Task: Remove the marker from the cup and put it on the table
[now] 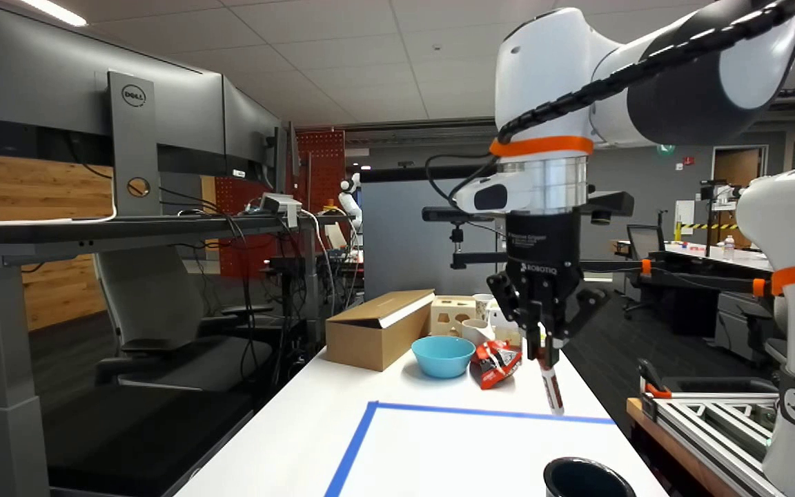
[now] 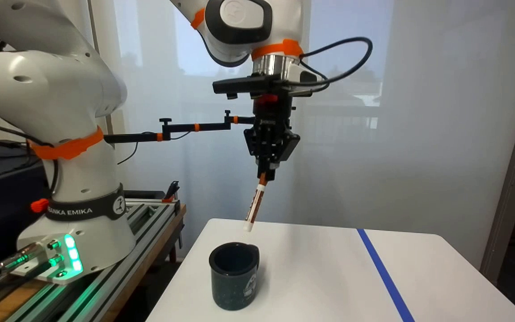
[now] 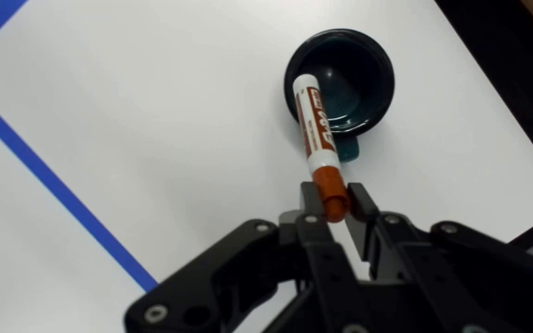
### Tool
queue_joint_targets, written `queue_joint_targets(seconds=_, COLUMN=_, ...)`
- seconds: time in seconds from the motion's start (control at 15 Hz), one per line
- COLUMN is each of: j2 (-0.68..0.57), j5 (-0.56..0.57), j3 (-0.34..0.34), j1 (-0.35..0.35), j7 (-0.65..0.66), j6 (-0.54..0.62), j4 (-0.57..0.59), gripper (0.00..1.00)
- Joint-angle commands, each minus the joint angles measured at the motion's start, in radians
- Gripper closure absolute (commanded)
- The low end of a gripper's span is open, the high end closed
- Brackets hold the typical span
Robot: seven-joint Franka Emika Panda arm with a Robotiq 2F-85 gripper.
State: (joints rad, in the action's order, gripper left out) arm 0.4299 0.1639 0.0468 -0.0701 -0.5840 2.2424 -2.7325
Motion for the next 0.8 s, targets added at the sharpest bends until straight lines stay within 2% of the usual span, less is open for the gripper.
queue_joint_targets(seconds=0.0, j2=-0.011, j5=0.139, j3=-0.015, j1=0.002, j7=-0.018, j6=0.001, j4=0.060, gripper=0.95)
queue_joint_targets(seconds=0.27, j2=-0.169, j5=0.216, j3=-0.035, j1=-0.001, j7=-0.062, j6=0.125, j4=0.130, gripper=0.95)
queue_joint_targets(seconds=0.53, j2=-0.395, j5=0.224, j3=-0.045, j1=0.010, j7=-0.111, j6=0.285, j4=0.227, gripper=0.95)
queue_joint_targets(seconds=0.73, j2=-0.544, j5=0.208, j3=-0.038, j1=0.021, j7=-0.150, j6=0.341, j4=0.303, gripper=0.95)
